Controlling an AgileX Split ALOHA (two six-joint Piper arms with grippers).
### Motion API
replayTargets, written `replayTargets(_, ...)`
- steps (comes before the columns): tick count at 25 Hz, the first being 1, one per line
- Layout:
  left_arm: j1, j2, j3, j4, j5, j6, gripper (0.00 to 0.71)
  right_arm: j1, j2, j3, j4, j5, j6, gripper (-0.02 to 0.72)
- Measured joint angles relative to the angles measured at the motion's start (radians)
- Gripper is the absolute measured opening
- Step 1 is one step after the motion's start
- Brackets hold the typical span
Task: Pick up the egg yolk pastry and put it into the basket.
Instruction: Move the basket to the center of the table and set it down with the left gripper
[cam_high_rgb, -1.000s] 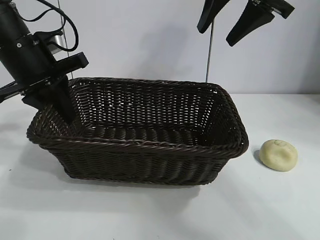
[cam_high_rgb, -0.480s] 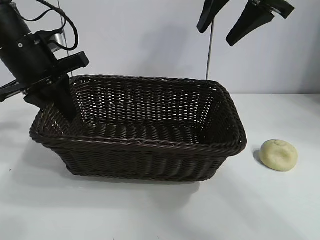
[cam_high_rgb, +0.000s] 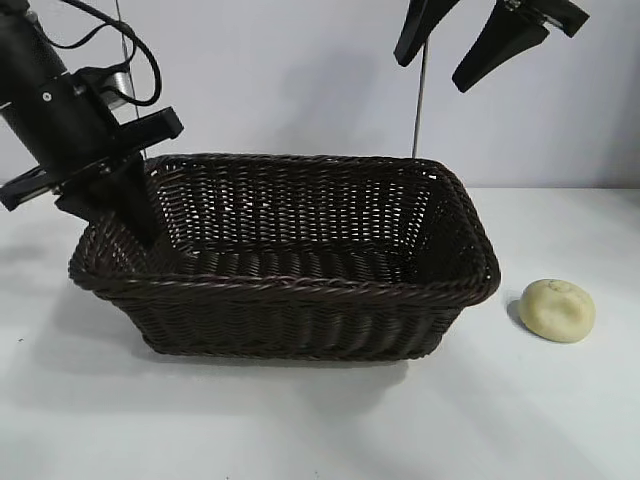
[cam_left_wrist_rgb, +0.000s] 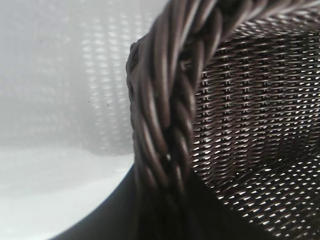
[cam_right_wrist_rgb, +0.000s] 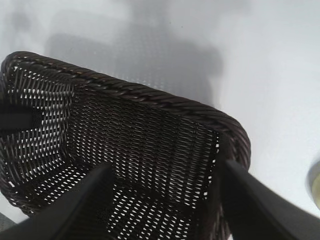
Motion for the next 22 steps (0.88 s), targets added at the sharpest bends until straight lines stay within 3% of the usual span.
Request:
replayTargets(16,0.0,0.0,0.0,0.002,-0.017,0.004,0.102,0.0,0.0,0.0,0.0,0.0,0.0,0.454)
replayTargets(19,0.0,0.0,0.0,-0.002,-0.018,0.004,0.173,0.0,0.0,0.0,0.0,0.0,0.0,0.454)
replayTargets(22,0.0,0.0,-0.001,-0.01,-0.018,0.004,0.322,0.0,0.0,0.0,0.0,0.0,0.0,0.454)
